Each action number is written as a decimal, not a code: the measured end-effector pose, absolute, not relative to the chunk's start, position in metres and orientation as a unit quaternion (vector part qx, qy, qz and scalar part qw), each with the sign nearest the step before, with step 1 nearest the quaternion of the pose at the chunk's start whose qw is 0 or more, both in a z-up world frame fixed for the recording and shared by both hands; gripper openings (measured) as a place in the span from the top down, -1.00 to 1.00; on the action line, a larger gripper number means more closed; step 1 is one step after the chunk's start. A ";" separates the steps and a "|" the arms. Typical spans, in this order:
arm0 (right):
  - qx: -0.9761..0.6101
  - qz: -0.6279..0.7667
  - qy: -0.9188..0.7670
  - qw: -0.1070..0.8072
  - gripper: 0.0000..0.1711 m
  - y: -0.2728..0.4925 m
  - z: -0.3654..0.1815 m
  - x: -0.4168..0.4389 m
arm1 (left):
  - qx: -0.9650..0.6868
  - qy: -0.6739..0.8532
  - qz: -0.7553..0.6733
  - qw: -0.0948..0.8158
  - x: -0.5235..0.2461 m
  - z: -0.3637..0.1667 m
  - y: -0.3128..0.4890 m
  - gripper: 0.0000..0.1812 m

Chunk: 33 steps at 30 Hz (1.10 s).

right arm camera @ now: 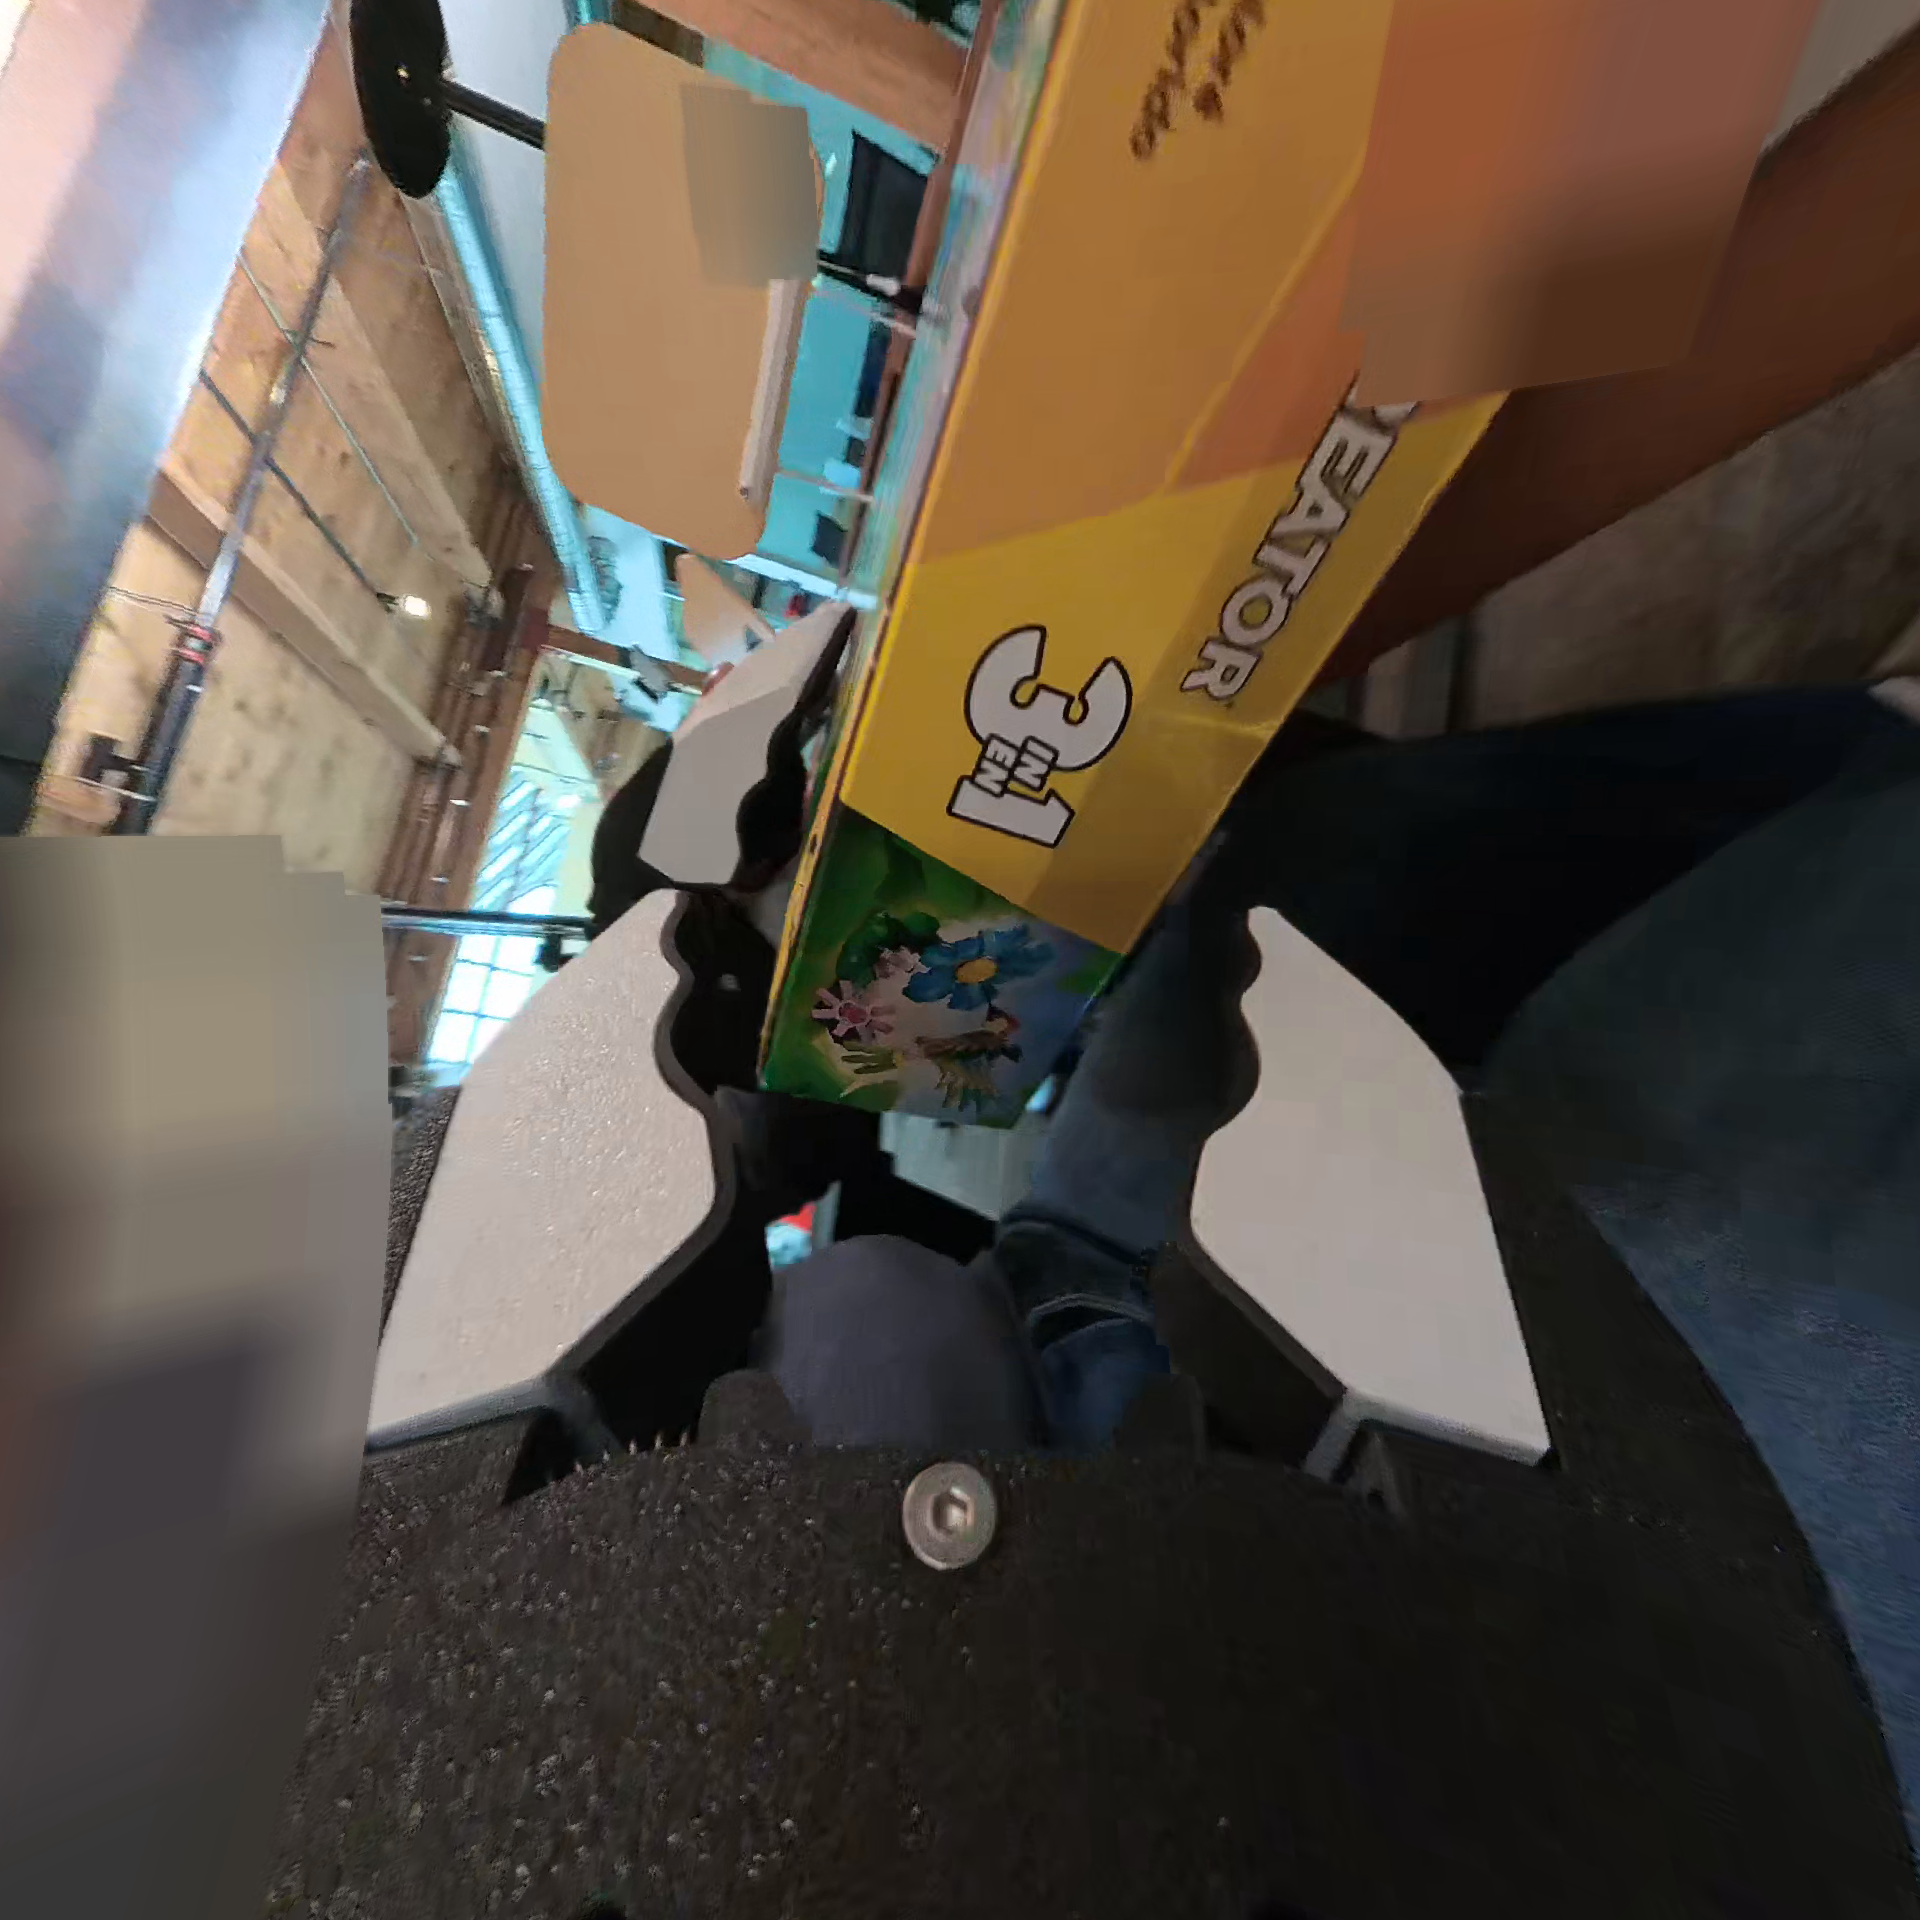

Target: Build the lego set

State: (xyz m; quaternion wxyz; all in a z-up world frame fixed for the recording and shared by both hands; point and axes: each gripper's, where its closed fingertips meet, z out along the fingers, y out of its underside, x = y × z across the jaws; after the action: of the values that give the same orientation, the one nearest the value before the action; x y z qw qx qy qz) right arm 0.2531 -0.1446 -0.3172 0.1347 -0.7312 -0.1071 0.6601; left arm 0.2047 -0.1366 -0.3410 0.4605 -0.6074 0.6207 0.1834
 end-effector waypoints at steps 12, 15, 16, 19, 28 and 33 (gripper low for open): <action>-0.676 0.734 -0.025 0.063 0.16 -0.146 -0.316 0.234 | -0.462 0.587 0.390 0.538 0.215 -0.325 -0.119 -0.13; -0.673 0.736 -0.019 0.070 0.17 -0.143 -0.315 0.240 | -0.462 0.585 0.383 0.545 0.222 -0.324 -0.118 -0.08; -0.672 0.737 -0.018 0.071 0.17 -0.143 -0.315 0.242 | -0.459 0.586 0.382 0.547 0.225 -0.324 -0.118 -0.07; -0.670 0.738 -0.014 0.075 0.17 -0.140 -0.315 0.249 | -0.442 0.595 0.384 0.551 0.234 -0.325 -0.119 0.00; -0.663 0.746 -0.005 0.062 0.17 -0.132 -0.315 0.260 | -0.443 0.609 0.379 0.537 0.245 -0.326 -0.113 0.02; -0.668 0.742 -0.004 0.062 0.18 -0.131 -0.315 0.262 | -0.454 0.612 0.374 0.528 0.246 -0.327 -0.112 0.02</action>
State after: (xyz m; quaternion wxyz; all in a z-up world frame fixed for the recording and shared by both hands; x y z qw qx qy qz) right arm 0.2625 -0.1306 -0.3150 0.0618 -0.6676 -0.0041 0.7419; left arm 0.2460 -0.1116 -0.3274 0.5282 -0.4544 0.6124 0.3735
